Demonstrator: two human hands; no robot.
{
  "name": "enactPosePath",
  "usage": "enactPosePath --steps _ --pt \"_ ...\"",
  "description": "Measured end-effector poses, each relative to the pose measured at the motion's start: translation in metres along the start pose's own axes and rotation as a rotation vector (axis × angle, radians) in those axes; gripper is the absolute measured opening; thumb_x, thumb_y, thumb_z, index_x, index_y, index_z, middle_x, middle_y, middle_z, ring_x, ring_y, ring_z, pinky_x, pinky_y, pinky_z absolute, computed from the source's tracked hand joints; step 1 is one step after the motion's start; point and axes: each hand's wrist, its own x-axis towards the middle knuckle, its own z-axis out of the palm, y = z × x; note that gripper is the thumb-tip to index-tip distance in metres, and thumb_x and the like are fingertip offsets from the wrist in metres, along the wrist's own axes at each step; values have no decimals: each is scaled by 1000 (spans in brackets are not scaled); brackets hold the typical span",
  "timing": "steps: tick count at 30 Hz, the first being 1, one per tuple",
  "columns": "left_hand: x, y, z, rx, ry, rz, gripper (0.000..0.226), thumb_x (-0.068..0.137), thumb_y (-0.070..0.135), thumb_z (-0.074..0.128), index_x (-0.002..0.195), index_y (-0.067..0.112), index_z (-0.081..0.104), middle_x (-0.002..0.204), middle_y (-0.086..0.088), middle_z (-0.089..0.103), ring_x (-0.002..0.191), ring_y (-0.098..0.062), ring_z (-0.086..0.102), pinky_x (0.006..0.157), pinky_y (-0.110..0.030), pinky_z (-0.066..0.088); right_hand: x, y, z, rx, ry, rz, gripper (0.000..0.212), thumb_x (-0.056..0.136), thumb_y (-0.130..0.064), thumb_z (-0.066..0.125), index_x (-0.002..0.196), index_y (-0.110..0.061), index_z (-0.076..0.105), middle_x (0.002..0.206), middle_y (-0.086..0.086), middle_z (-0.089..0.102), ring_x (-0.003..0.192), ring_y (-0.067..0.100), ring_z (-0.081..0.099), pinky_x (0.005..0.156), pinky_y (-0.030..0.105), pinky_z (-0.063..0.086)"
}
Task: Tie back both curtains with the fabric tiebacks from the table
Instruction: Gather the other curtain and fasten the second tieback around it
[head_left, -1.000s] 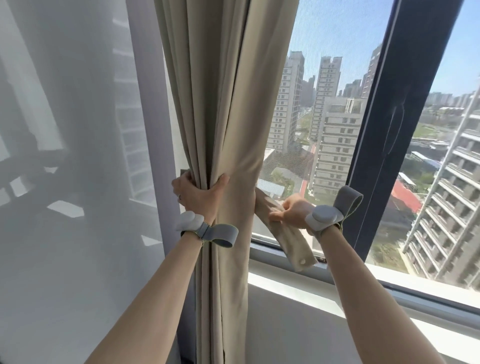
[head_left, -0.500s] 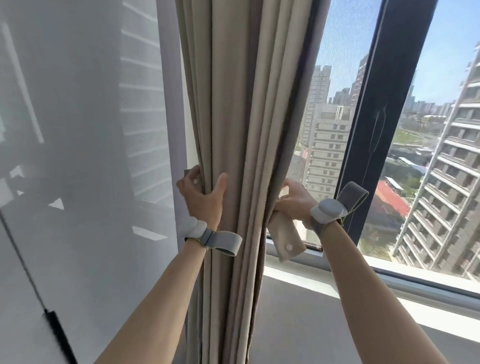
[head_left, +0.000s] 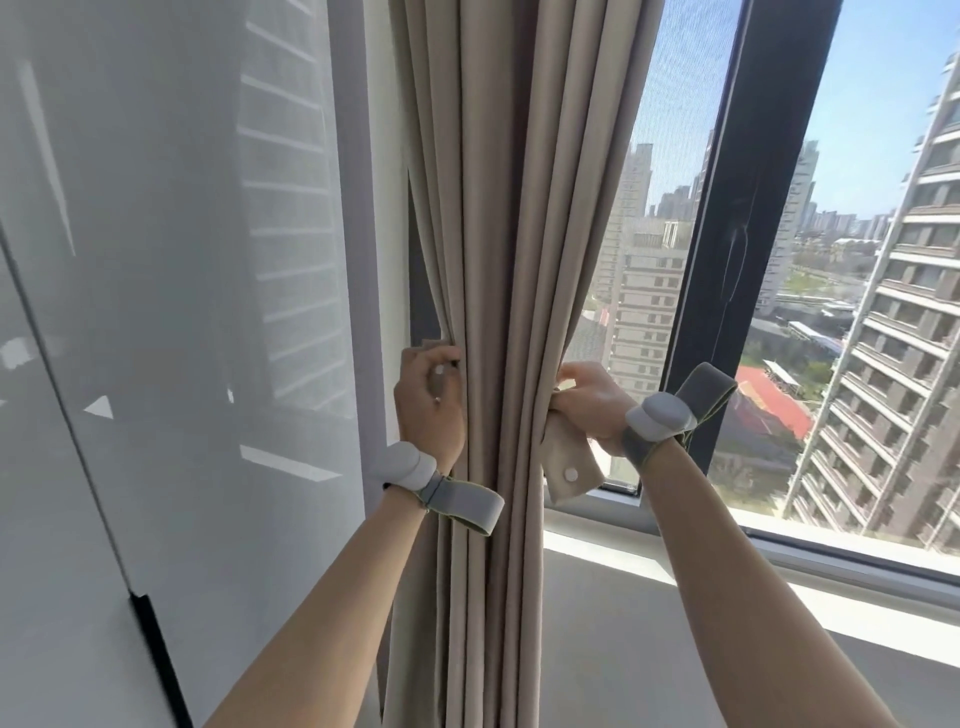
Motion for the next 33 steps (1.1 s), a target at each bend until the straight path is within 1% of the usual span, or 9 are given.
enactPosePath --steps 5,11,15,18,23,26,28,30,33 --pt "-1 4 -4 32 -96 70 19 90 -5 63 83 9 74 95 -11 60 73 -8 57 67 -10 45 -8 -8 1 95 70 -22 4 88 -7 64 86 -9 62 113 23 66 101 41 68 85 58 59" --pt "-10 23 -5 40 -272 99 28 92 -7 57 81 14 72 93 4 55 80 -3 57 76 -12 44 -10 -21 5 281 184 -1 3 83 -3 63 83 -6 62 98 24 63 84 35 64 85 57 57" --pt "-12 36 -10 25 -406 100 16 84 -2 66 93 8 74 100 5 53 87 -2 56 73 -12 48 -9 -27 7 333 208 48 19 81 1 65 65 -7 60 74 16 59 69 30 61 71 44 56" --pt "-14 38 -16 42 -558 155 38 72 10 73 109 7 69 108 2 49 99 -3 53 79 -13 51 -9 -30 8 380 206 80 14 81 5 63 68 -1 61 60 13 59 57 27 64 63 44 61" --pt "-18 21 -16 107 -686 189 68 67 19 80 129 12 54 120 6 35 109 -3 48 90 -5 43 -6 -29 9 417 254 147 6 82 4 62 77 8 62 80 21 60 73 36 66 80 60 58" --pt "-18 10 -11 193 -651 180 69 70 40 84 128 18 54 115 17 34 105 5 49 86 -3 45 -6 -30 11 437 279 189 18 83 4 62 92 18 64 88 27 62 91 45 71 84 65 56" --pt "-16 4 -8 230 -556 228 48 82 40 77 120 15 63 109 18 37 100 5 51 80 -5 46 -5 -31 14 441 280 177 27 83 4 62 102 23 62 93 33 65 99 50 68 83 65 56" --pt "-12 0 -5 231 -450 274 23 94 28 66 106 8 69 103 16 42 94 4 54 77 -6 45 -8 -33 18 471 279 135 17 83 6 62 91 21 63 87 30 63 89 50 70 73 62 60" --pt "-8 -4 -3 247 -356 277 18 98 18 60 93 3 69 96 10 48 85 6 55 72 -2 41 -6 -34 22 465 285 82 12 81 7 63 70 5 61 82 31 63 82 53 70 71 62 60"
